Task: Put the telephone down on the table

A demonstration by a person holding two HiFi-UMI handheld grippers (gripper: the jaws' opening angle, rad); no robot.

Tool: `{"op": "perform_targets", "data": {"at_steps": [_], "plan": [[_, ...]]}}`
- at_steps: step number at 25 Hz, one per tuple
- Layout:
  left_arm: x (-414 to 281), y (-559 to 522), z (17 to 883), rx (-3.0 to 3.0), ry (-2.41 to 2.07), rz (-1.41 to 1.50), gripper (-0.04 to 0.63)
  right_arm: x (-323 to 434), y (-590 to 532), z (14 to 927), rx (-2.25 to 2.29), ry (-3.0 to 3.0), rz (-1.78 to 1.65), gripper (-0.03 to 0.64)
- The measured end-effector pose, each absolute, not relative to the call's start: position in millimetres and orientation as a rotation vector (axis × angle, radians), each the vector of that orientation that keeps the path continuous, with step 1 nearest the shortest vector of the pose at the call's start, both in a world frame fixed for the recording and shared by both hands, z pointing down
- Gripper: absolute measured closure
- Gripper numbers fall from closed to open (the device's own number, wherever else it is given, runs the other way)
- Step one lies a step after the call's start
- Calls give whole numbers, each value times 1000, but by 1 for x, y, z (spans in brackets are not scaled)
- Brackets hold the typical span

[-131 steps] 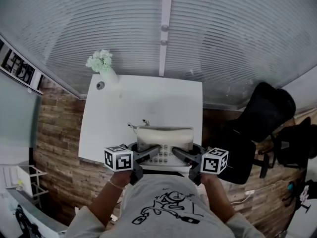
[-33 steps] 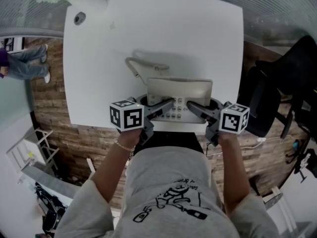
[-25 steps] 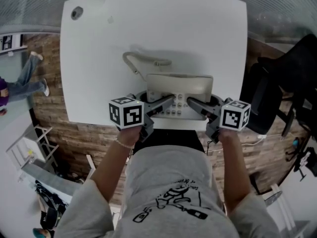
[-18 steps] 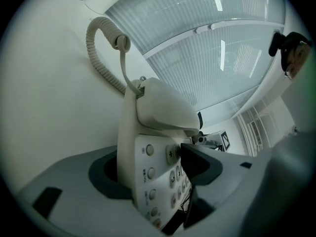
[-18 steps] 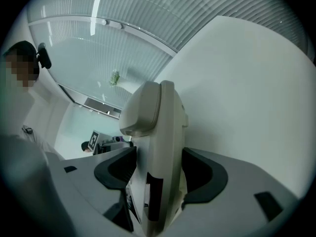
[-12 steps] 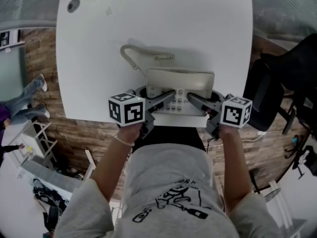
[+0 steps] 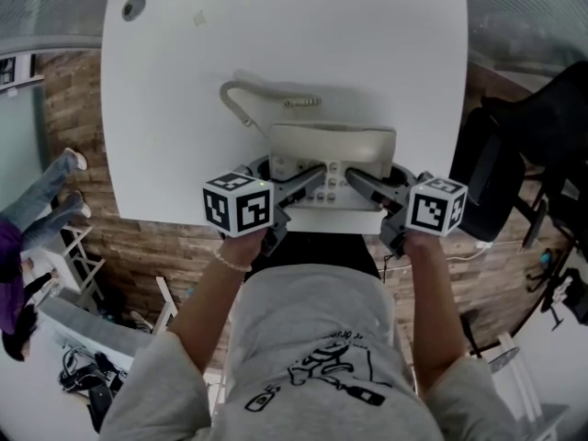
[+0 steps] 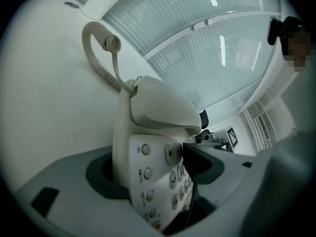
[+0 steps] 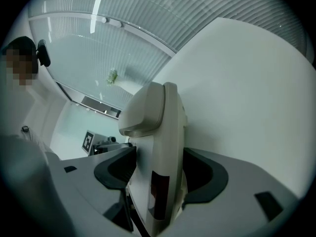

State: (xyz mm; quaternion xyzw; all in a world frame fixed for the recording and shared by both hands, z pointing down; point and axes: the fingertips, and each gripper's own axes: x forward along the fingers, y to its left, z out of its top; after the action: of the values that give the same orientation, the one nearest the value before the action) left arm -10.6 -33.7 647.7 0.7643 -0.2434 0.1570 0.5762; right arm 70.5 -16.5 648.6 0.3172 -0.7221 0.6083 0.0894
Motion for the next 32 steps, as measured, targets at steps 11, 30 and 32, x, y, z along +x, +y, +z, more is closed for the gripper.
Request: {"op": "perform_targets", "data": {"at_steps": [11, 30, 32], "plan": [[-11, -34, 649, 1818, -616, 449, 236, 69, -18, 650, 952, -2120, 1806, 316], [-16, -38, 650, 1813, -726, 575, 190, 73, -18, 651, 1027, -2063, 1783, 315], [-19, -38, 652, 1808, -741, 585, 183, 72, -18, 650, 1033, -2055, 1775, 314]]}}
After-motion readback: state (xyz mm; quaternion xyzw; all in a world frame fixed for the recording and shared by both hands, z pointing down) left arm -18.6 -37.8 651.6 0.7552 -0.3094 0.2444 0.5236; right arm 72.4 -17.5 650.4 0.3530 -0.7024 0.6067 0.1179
